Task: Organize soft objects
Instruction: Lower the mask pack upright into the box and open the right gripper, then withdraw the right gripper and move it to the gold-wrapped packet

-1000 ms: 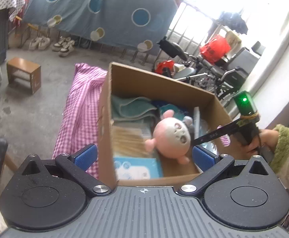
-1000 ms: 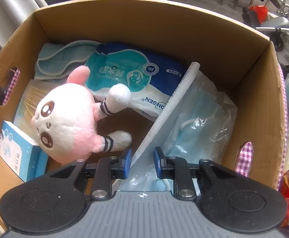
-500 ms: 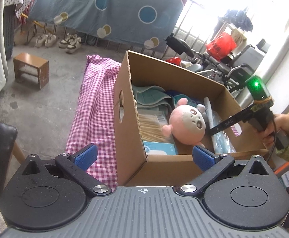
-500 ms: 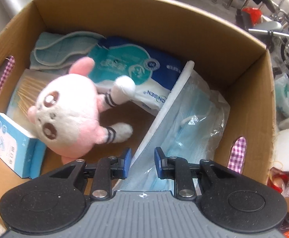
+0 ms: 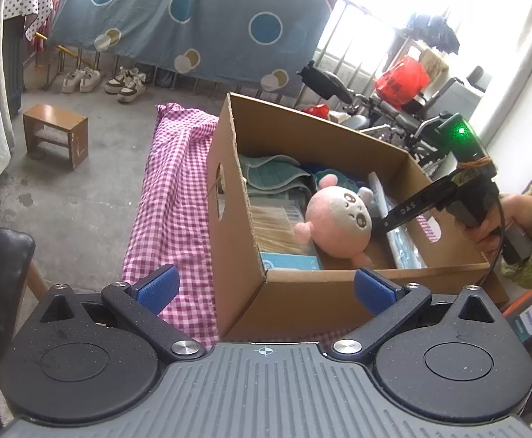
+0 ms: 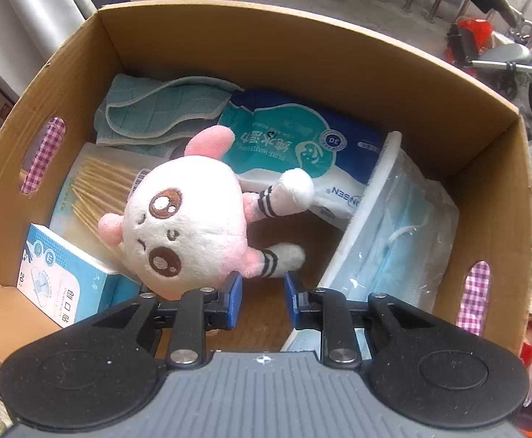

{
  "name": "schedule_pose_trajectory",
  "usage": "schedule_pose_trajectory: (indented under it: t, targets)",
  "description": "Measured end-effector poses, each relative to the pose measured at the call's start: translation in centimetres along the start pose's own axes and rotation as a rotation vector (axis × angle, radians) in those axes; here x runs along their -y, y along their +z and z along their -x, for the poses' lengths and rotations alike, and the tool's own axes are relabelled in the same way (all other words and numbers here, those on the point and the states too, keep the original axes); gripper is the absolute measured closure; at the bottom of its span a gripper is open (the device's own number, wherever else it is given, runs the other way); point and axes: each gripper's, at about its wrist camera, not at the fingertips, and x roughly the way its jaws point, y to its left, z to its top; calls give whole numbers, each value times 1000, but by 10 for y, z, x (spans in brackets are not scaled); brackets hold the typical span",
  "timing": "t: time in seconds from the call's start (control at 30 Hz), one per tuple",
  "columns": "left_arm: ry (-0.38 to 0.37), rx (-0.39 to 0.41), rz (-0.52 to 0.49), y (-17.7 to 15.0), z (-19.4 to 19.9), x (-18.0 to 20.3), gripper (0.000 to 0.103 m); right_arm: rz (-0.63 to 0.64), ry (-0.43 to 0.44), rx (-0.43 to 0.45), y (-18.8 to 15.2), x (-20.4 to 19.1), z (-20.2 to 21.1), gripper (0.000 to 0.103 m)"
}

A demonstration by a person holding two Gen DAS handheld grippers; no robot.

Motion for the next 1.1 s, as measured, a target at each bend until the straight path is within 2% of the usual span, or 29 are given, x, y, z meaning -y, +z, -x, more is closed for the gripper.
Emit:
schedule_pose_trajectory:
  t: [0.13,0.17,0.27,0.4,0.5,0.63,0.7,0.8,0.93,1.1]
  targets:
    - [12,-6,-5,-2,0,-1,1,43,14,51,-1,-12,21,75]
    - [13,-7,-2,-2,0,-2,0,60,15,68,-1,-17,27,71]
    - [9,-12,10,-2,-1,-4,1,102,20,130,-2,-33,46,46]
    - [6,-16,-3,-1,-1,-1,1,118,49,225,-10,-42,80,46]
    - [6,-10,-19,-2,1,6,1,98,89,311,-32,-41,112,46]
    - [5,3,-44,-3,6,15,1,40,124,441,-79,-30,160,44]
    - [-4,9,-59,-4,9,22,1,0,146,506,-109,-22,179,36]
    - [-22,2,-91,-7,10,35,1,-65,155,586,-157,-10,198,31]
    - [-46,-19,-153,-14,7,61,1,-217,176,625,-217,9,194,30]
    - [-113,-80,-259,-31,-9,103,1,-475,194,630,-282,41,160,30]
